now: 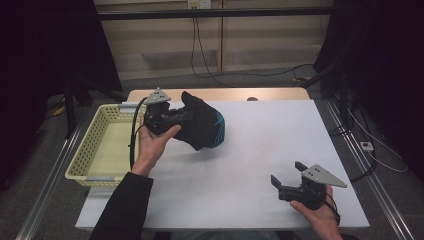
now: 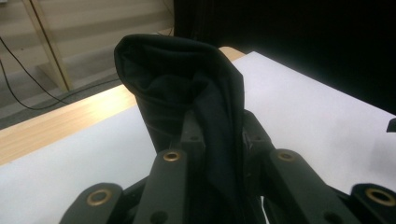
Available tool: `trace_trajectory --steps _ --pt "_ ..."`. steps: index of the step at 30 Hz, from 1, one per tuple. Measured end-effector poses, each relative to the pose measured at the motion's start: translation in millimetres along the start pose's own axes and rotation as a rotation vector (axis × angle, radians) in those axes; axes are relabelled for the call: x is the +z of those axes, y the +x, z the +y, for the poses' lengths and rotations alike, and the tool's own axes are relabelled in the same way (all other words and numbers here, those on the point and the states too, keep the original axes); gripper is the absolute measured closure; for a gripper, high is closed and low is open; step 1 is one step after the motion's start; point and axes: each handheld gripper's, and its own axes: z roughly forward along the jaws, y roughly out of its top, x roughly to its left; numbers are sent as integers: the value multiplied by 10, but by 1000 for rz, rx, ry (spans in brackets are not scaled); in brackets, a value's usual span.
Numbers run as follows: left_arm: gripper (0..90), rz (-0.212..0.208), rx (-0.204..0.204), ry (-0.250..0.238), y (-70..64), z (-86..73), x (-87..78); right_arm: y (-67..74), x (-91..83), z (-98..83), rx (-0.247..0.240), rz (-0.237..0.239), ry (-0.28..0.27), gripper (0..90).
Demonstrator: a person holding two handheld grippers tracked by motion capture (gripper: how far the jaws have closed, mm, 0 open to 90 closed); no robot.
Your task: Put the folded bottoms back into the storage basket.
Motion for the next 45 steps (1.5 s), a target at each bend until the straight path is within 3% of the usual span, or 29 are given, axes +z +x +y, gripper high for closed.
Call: trace_trajectory --steps 15,31,45 --pt "762 21 34 -53 1 78 -316 6 0 0 -2 2 -1 41" --pt "763 54 26 -100 59 114 -729 8 -1 2 -2 2 -1 41" --pt "762 78 24 -133 109 145 -985 5 6 2 -3 1 -1 41"
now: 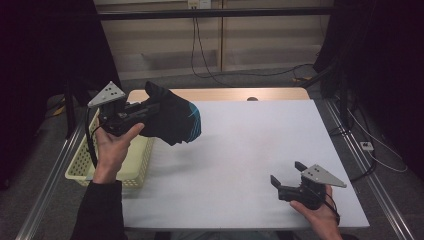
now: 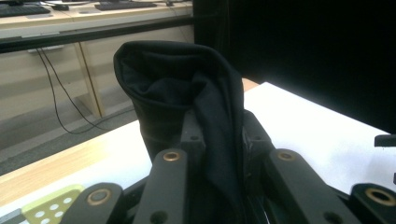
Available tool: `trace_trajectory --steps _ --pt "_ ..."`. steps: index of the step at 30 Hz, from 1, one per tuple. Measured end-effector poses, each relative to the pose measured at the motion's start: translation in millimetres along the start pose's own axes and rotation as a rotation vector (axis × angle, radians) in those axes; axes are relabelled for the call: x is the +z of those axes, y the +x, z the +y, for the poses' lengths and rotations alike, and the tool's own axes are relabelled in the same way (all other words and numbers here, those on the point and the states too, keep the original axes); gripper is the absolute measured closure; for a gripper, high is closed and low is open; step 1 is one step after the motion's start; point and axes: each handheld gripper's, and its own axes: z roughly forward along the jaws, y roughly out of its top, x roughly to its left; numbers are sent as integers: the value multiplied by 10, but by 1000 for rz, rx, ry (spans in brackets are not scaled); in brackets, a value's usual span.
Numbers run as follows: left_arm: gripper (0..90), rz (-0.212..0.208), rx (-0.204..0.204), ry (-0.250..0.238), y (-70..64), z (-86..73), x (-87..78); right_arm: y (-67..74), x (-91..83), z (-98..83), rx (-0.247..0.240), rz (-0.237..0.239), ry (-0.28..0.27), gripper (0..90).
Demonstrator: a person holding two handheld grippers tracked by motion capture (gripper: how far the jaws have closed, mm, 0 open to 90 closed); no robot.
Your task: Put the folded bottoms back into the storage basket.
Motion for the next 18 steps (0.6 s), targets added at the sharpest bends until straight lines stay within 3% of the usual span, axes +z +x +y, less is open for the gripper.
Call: trace_trajectory --steps 7,18 --pt "761 22 -19 -30 35 11 -125 5 -6 0 -3 3 0 41" --pt "761 28 -11 -69 77 81 -396 13 -5 1 -10 9 1 41"
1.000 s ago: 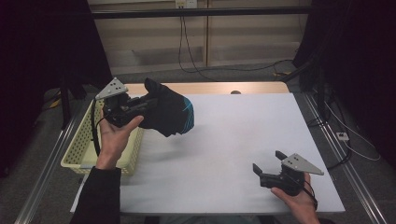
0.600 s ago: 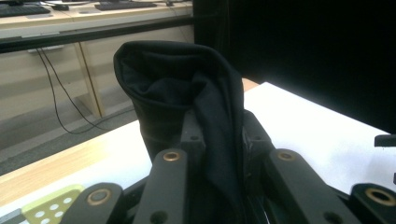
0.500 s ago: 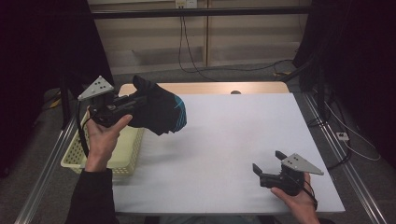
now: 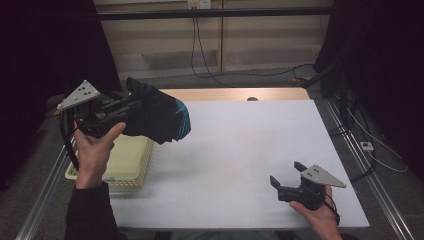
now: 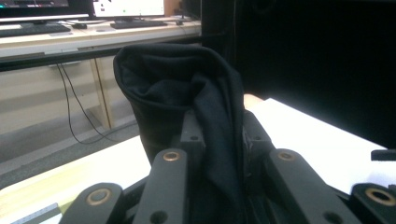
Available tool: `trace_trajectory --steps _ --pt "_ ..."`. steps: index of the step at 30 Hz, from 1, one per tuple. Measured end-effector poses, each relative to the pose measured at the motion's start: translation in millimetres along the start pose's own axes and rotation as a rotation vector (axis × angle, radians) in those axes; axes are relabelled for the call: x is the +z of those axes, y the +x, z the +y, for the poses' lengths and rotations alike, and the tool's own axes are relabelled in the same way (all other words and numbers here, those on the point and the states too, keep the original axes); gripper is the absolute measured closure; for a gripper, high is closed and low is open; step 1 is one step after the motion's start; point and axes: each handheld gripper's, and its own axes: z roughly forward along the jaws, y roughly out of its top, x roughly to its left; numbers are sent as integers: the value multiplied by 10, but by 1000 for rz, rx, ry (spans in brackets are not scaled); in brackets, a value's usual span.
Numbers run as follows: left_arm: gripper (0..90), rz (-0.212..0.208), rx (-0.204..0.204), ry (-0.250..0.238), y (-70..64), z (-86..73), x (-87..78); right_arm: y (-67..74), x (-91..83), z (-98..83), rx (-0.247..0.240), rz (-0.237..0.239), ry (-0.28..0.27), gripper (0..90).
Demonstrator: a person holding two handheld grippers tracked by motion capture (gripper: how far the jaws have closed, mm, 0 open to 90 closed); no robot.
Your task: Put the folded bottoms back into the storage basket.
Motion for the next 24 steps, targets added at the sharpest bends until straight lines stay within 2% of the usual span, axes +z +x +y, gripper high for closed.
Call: trace_trajectory --steps 9,24 --pt "761 33 -2 -42 67 46 -223 -3 -3 0 0 -5 -1 40" --pt "761 69 5 -42 73 89 -416 -6 -9 3 4 0 -4 40"
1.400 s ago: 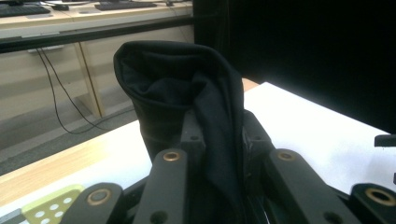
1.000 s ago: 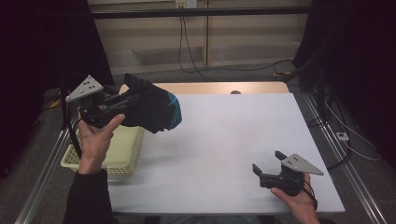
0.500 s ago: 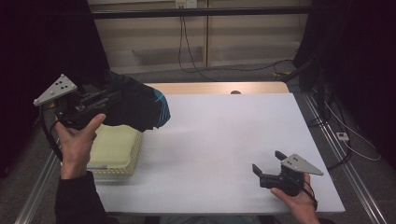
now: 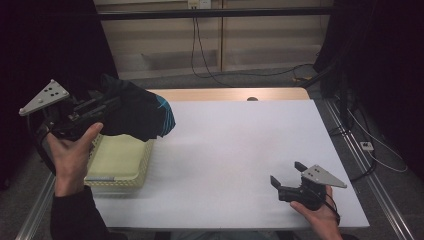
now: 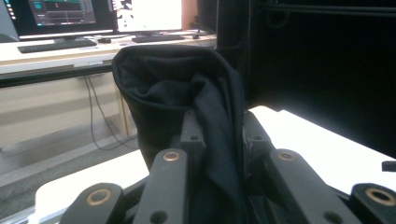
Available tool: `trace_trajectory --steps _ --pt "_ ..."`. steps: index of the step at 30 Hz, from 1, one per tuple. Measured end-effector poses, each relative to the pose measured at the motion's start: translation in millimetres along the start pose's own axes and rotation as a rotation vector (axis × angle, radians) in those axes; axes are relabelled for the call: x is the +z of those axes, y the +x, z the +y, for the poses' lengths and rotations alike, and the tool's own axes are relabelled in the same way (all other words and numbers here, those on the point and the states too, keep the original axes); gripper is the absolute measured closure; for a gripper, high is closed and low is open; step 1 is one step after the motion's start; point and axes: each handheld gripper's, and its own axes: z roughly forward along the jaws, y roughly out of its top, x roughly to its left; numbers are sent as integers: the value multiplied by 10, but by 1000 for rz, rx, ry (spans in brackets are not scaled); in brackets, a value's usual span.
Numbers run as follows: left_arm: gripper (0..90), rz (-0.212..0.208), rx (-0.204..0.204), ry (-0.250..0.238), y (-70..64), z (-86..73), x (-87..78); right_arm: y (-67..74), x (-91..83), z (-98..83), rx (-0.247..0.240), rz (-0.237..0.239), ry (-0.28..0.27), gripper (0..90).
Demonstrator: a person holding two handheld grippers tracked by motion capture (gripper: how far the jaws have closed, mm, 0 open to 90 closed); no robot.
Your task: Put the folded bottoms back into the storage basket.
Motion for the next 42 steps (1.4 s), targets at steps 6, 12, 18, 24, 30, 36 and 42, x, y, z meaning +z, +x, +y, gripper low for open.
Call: trace_trajectory --steps 6,12,18,24,30,36,42 --pt "760 27 -14 12 111 -48 -121 0 6 1 -1 -2 1 40" --pt "760 57 -26 17 247 -102 -243 1 5 3 -3 0 0 40" --pt "759 70 -49 61 371 -198 -226 4 6 3 -4 3 2 40" --pt "758 85 -76 85 505 -301 -218 11 7 2 -7 11 1 40" --pt "758 112 -89 150 611 -410 -144 12 11 2 -6 9 2 40" --pt "757 123 -104 175 708 -491 -132 11 13 2 -5 9 7 40" --pt "757 128 -96 203 748 -541 -120 11 13 1 -6 10 7 40"
